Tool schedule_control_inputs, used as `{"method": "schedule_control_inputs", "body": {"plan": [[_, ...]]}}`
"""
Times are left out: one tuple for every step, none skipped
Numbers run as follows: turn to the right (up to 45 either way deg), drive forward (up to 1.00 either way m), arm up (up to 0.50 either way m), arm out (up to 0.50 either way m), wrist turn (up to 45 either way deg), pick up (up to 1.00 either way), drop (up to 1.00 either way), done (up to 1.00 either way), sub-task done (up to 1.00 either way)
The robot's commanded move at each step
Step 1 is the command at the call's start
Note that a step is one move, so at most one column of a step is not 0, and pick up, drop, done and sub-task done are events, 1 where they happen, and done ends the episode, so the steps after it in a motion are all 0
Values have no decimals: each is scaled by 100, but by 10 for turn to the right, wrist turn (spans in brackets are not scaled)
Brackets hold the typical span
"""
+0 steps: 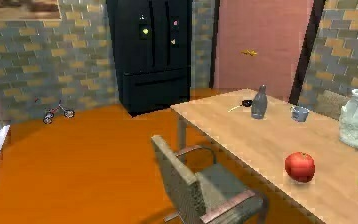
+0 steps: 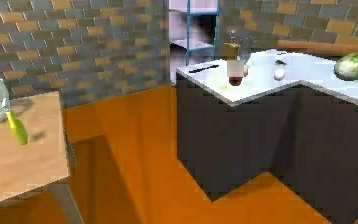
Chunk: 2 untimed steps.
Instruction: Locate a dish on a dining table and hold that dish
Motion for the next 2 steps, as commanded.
{"method": "schedule_control_inputs", "body": {"plan": [[-450,0,0,0,0,0,0,0,0],[-450,0,0,0,0,0,0,0,0]]}}
